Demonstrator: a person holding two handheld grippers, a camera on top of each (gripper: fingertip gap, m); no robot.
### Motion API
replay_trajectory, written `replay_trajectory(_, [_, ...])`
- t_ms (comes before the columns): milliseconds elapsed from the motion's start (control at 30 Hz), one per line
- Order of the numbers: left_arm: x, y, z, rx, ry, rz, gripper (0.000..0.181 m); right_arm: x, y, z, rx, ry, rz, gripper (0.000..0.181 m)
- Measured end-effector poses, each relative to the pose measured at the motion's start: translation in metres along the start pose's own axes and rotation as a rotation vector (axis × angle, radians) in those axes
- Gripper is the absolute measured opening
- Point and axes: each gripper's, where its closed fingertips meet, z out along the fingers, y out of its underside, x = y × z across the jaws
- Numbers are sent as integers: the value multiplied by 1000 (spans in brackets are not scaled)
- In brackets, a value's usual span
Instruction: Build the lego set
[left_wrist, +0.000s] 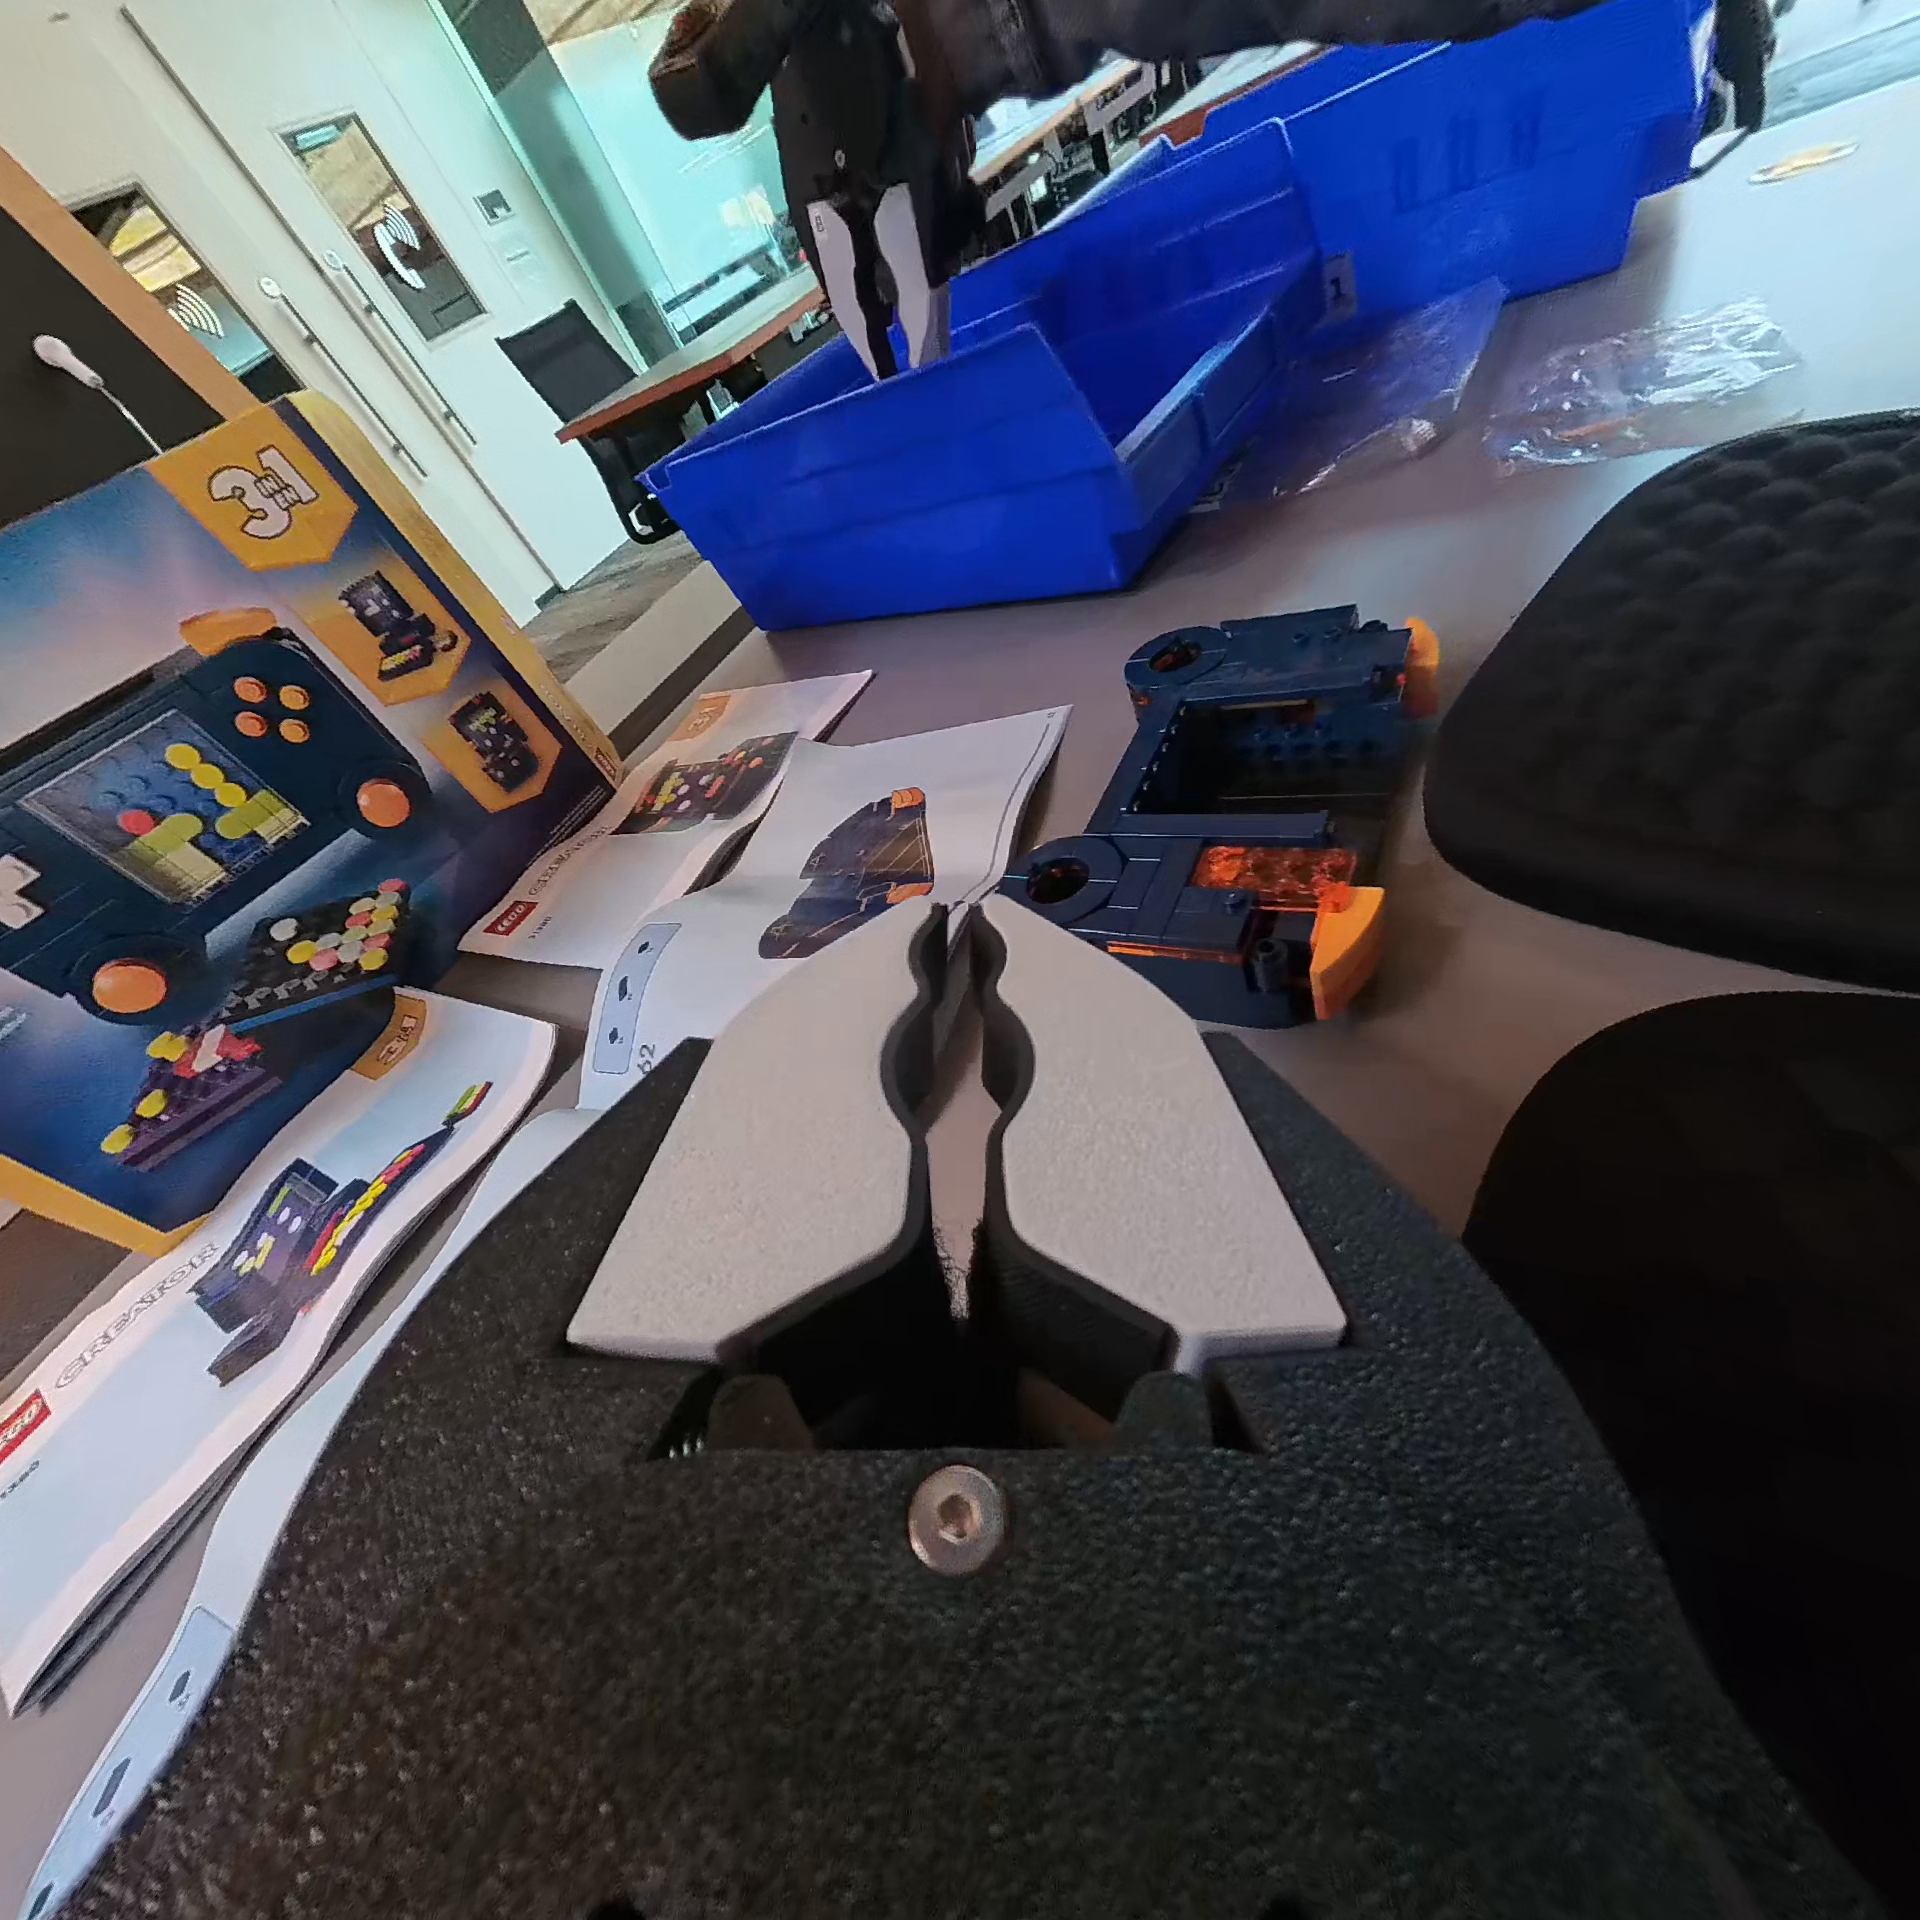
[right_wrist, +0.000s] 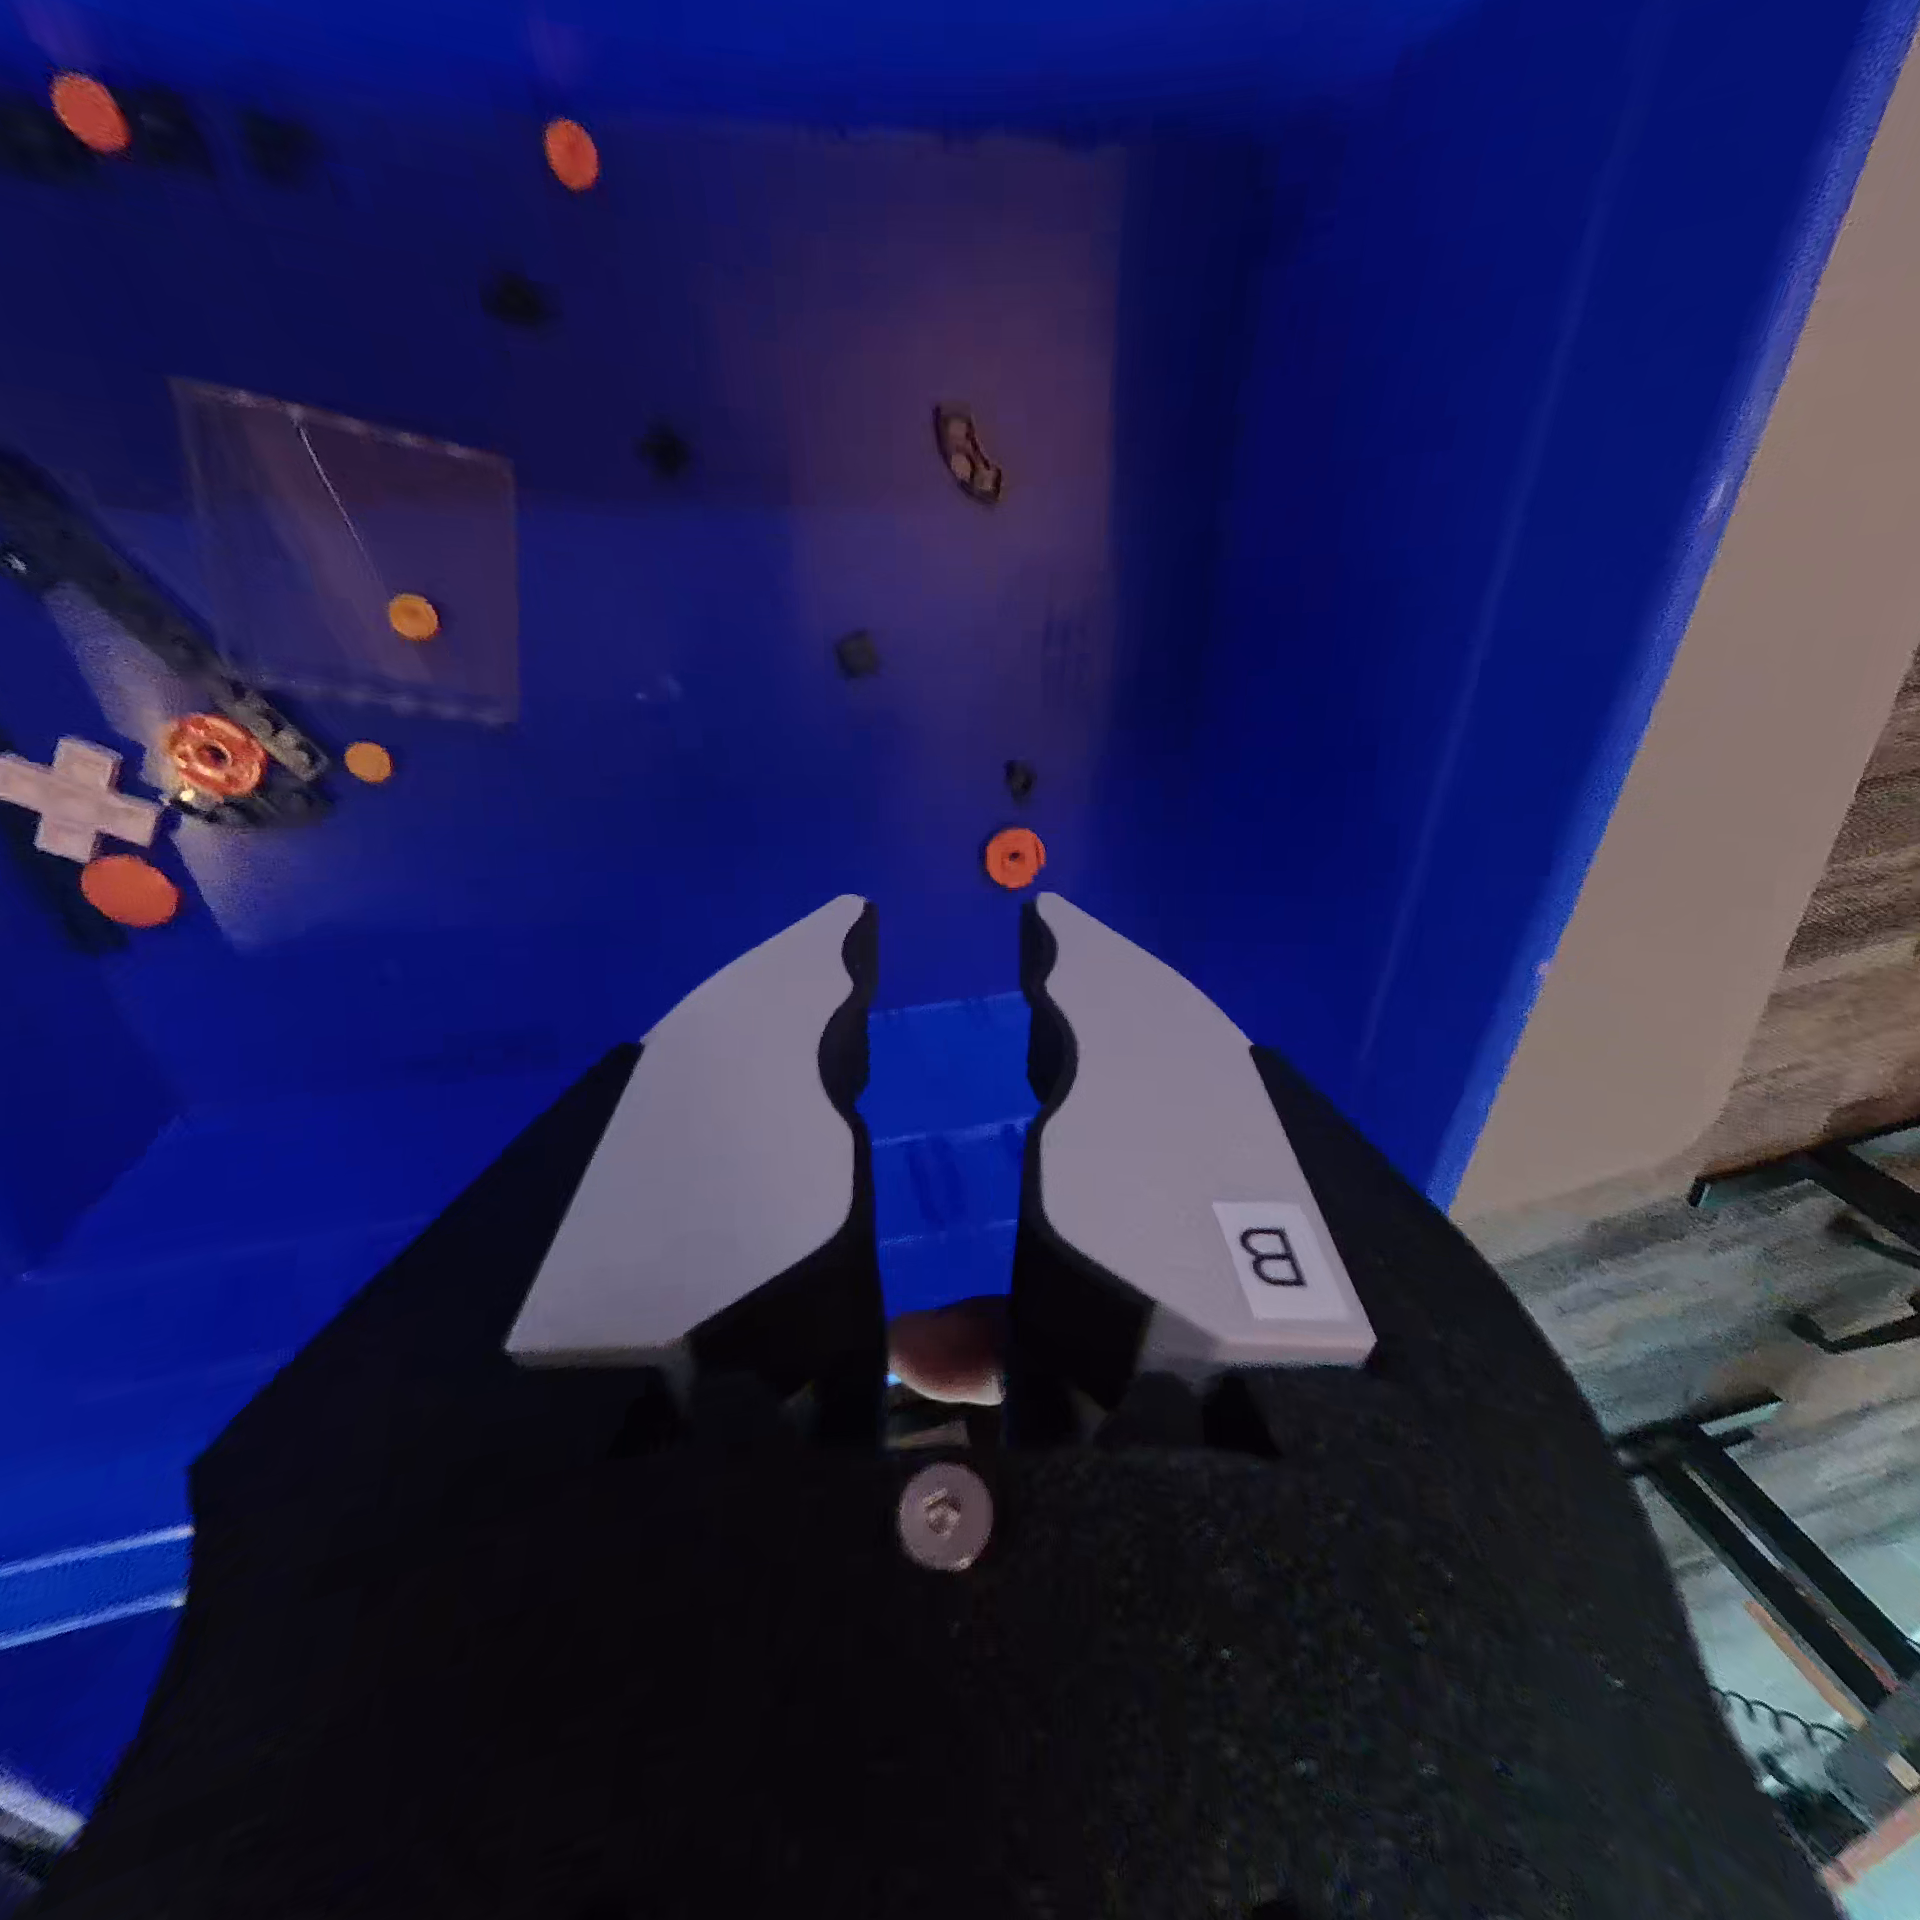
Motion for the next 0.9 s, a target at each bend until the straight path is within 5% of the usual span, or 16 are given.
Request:
replay_trajectory(133, [-2,0,0,-1,-13,-6,3,-16,-3,-6,32,-78,-27,26])
replay_trajectory(300, [-4,1,1,-11,-32,-1,4,-79,-11,-5,30,-305,-113,23])
replay_trajectory(433, [-4,2,2,-21,-38,2,4,-111,-9,0,3,-326,-201,22])
replay_trajectory(900, [-7,2,0,-13,-56,1,4,-69,-17,2,109,-162,-186,17])
